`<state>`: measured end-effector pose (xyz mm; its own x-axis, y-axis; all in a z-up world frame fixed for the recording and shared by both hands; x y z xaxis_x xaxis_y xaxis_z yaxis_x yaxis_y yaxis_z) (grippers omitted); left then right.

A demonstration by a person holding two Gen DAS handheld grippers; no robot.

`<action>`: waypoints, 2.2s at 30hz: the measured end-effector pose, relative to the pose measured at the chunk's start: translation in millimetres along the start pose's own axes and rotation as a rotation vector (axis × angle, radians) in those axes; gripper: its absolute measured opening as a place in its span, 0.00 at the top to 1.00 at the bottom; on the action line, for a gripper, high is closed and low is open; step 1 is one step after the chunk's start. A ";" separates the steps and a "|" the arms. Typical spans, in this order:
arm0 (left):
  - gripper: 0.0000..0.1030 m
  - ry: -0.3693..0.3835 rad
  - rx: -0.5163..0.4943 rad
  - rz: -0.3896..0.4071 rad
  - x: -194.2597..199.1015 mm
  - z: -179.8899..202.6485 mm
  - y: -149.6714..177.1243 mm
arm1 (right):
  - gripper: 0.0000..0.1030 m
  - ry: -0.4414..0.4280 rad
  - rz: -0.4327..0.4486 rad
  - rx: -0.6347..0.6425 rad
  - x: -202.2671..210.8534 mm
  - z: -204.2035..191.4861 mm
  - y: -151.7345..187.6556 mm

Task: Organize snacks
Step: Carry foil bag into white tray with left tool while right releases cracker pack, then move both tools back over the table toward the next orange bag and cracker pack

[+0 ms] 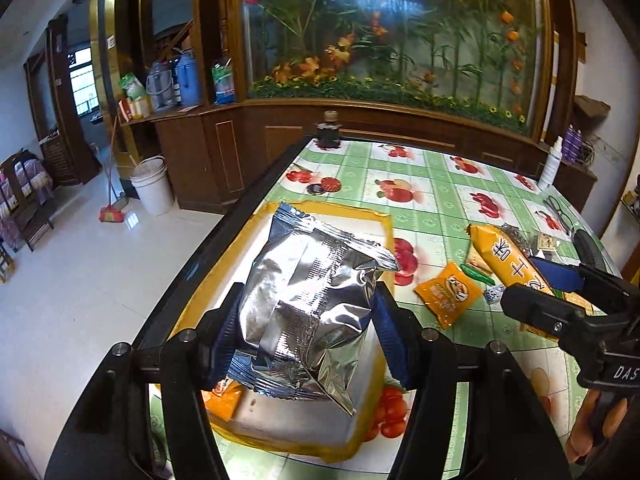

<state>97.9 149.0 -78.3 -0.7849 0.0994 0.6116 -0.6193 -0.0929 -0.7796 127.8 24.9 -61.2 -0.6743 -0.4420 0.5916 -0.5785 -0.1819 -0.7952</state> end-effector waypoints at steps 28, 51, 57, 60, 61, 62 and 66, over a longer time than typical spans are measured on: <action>0.40 -0.118 0.200 -0.175 -61.2 -101.3 60.4 | 0.30 0.035 -0.203 0.208 -176.2 -88.4 10.5; 0.30 -0.092 0.142 -0.045 -15.6 -61.6 21.4 | 0.14 0.074 -0.099 0.060 -94.4 -29.3 -1.5; 0.30 -0.034 0.091 -0.052 -18.4 -21.9 15.9 | 0.11 0.130 -0.072 -0.048 -48.8 30.6 11.9; 0.30 -0.008 0.069 -0.062 -21.8 -3.5 15.5 | 0.11 0.197 -0.069 -0.125 -26.3 77.2 23.6; 0.30 0.003 0.061 -0.067 -23.7 3.9 15.7 | 0.11 0.215 -0.068 -0.151 -19.6 91.7 27.6; 0.30 0.010 0.053 -0.071 -25.6 10.5 16.2 | 0.11 0.235 -0.067 -0.177 -12.3 106.7 32.4; 0.30 0.064 0.008 -0.109 -37.9 42.7 21.4 | 0.11 0.305 -0.075 -0.246 13.9 162.2 54.3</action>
<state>113.5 101.0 -112.4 -0.7102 0.1724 0.6825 -0.7011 -0.0861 -0.7078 161.5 -133.6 -117.8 -0.7101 -0.1480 0.6884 -0.6988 0.0284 -0.7147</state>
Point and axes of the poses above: each gripper's, at about its wrist camera, not at the fingertips, and x roughly against the way its jaws point, z to its right, y to its underside, the point moved 10 cm from there along -x, roughly the way its jaws point, and after that the axes turned 13 degrees about y, right-handed, at the moved point
